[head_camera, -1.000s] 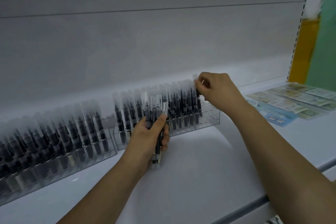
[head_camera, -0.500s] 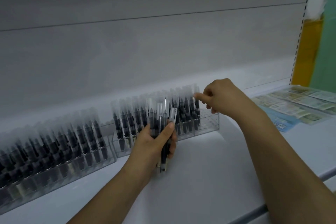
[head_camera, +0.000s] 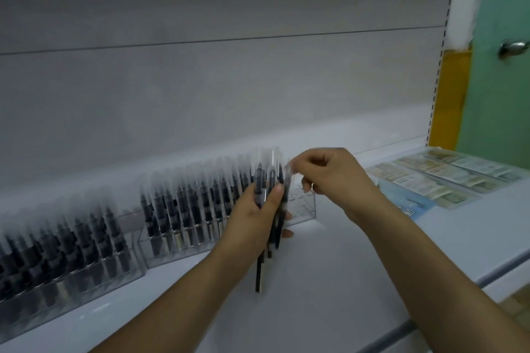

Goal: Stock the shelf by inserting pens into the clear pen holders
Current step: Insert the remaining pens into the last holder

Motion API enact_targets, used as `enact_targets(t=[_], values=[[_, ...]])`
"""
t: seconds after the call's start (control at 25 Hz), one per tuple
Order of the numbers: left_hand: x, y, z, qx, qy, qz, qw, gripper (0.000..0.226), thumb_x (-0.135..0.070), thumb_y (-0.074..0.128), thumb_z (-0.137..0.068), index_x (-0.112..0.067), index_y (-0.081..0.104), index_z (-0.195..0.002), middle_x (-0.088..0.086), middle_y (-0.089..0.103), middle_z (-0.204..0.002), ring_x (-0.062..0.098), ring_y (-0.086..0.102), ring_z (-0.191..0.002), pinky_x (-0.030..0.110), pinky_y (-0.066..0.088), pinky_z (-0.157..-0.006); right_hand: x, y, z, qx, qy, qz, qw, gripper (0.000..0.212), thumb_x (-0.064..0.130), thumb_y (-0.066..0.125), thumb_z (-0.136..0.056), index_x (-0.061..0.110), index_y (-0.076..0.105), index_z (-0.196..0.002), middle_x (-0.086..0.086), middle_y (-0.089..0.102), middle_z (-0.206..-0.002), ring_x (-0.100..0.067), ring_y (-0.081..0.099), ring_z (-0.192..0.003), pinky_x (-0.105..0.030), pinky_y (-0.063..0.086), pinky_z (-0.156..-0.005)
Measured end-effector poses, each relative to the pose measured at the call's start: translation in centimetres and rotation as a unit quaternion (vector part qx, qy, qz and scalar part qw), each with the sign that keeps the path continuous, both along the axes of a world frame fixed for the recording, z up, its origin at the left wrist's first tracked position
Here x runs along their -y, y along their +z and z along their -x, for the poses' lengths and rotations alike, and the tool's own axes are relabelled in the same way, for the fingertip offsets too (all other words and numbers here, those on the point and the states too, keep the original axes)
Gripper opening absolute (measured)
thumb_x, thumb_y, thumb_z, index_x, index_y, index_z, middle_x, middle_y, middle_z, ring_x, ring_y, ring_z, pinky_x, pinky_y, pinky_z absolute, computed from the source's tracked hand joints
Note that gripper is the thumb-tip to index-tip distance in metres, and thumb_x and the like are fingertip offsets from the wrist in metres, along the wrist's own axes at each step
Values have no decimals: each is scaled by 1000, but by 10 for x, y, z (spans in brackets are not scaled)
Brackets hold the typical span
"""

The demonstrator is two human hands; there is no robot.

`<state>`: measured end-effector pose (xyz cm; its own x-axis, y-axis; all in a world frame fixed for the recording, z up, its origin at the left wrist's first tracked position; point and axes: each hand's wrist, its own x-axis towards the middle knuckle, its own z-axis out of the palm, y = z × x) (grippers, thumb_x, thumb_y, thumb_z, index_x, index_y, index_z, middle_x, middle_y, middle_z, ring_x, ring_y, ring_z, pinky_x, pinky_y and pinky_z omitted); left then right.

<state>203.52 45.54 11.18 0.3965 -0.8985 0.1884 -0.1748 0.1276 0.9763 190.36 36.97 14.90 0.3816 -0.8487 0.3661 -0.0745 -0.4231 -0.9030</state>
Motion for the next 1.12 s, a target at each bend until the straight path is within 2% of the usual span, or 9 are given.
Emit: enact_targets(t=[0.16,0.28,0.4,0.44,0.56,0.72,0.84,0.96,1.12], values=[[7,-4,3,-32,48,67,996,28,-34,56,-97,-11,53,-112,2,60,-66,11,58,-50,27,53,-49,18,9,0,203,-93,77,972,12,16,56,-97,11,63,-89,-6,73,-76,-19,66,-53,-27,45,-49],[7,-6,-1,-23,88,96,991,53,-45,55,-93,-8,45,-131,3,58,-67,15,53,-51,29,48,-47,21,0,-13,153,-59,126,978,10,18,55,-100,12,62,-96,-5,72,-80,-19,70,-59,-25,54,-55],[5,-6,-5,-1,117,105,988,73,-62,54,-84,-15,42,-139,24,62,-108,39,64,-85,56,54,-82,21,-12,-20,63,-50,177,981,12,25,54,-101,16,61,-98,0,70,-79,-10,69,-61,-23,57,-62],[5,-7,-6,7,123,113,986,70,-65,53,-84,-17,46,-135,23,62,-107,36,64,-84,59,52,-82,21,-14,-22,29,-49,203,978,13,27,53,-101,17,61,-98,2,70,-77,-8,69,-61,-21,56,-63],[6,-12,-8,18,131,133,982,47,-51,50,-95,-16,51,-126,10,54,-74,25,55,-63,48,48,-62,21,-16,-32,-55,-42,244,967,11,30,53,-100,21,59,-97,6,68,-73,-2,67,-61,-15,53,-60],[5,-15,-9,22,116,149,982,10,-32,48,-100,-25,54,-99,-5,41,-59,14,38,-52,34,34,-51,28,-20,-33,-68,-97,243,963,14,29,56,-99,19,59,-90,6,67,-71,-4,65,-60,-14,49,-56],[6,-13,-8,32,112,157,981,8,-34,50,-100,-30,55,-95,-10,44,-59,10,39,-52,29,35,-51,31,-24,-33,-125,-110,240,956,23,34,56,-98,16,61,-86,5,66,-70,-7,63,-59,-27,51,-62],[7,-14,-8,39,102,166,980,9,-38,51,-99,-32,53,-92,-8,50,-66,12,46,-57,33,40,-57,22,-21,-29,-75,-150,228,959,33,51,53,-95,20,60,-84,7,61,-70,-7,57,-64,-22,46,-60],[4,-10,-3,58,44,160,984,13,-35,48,-101,-24,51,-96,2,53,-66,13,47,-52,29,43,-50,-1,-22,-32,-29,-10,212,977,26,42,62,-91,18,64,-80,3,61,-77,-12,53,-66,-22,44,-62]])
